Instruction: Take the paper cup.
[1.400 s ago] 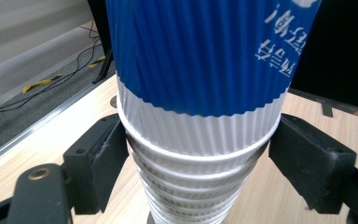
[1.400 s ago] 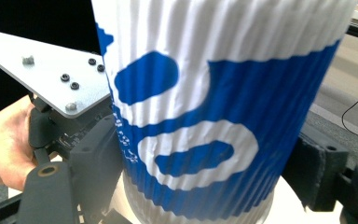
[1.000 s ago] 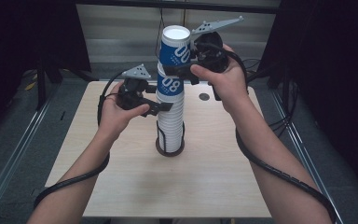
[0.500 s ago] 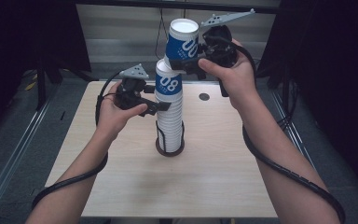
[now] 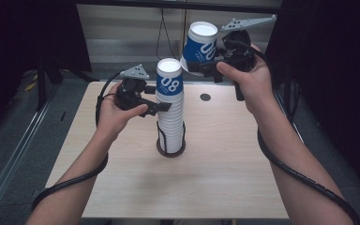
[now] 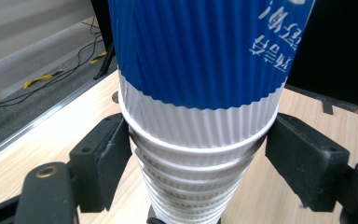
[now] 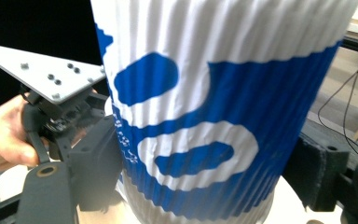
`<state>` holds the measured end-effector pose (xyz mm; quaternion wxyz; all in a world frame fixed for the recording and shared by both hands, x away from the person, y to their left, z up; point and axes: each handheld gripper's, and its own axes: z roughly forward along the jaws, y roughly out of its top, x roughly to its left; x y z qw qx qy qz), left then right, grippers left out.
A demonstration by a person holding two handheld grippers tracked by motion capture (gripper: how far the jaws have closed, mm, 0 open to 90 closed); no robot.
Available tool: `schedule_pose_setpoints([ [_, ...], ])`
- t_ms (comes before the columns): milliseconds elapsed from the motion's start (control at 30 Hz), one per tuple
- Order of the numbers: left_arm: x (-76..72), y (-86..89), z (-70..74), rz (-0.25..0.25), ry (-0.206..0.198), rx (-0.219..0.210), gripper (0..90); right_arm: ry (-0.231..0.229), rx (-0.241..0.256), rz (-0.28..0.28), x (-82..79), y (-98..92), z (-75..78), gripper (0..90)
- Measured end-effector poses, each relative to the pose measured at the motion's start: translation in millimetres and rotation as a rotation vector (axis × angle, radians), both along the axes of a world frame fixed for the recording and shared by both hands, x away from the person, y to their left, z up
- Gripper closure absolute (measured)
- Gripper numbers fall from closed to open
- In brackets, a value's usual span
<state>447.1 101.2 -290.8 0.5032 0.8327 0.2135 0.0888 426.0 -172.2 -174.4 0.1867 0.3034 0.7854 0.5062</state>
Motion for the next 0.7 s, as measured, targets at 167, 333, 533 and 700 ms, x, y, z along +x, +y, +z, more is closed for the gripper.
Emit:
schedule_pose_setpoints([
  [167,-0.4,0.8,0.5,0.000,0.000,0.004,23.3,0.008,-0.001,-0.019,-1.6,-13.3,-8.4,21.4],
  [333,-0.6,1.2,1.4,-0.006,0.002,0.010,24.1,0.020,0.001,-0.038,-1.7,-25.5,-21.1,21.3],
  [533,-2.4,0.8,1.8,-0.018,0.020,0.019,19.3,0.018,-0.012,-0.058,-3.2,-34.8,-34.1,21.3],
  [700,-5.6,0.7,0.7,-0.018,0.025,0.035,16.9,0.028,-0.009,-0.062,-4.9,-41.4,-43.8,21.2],
])
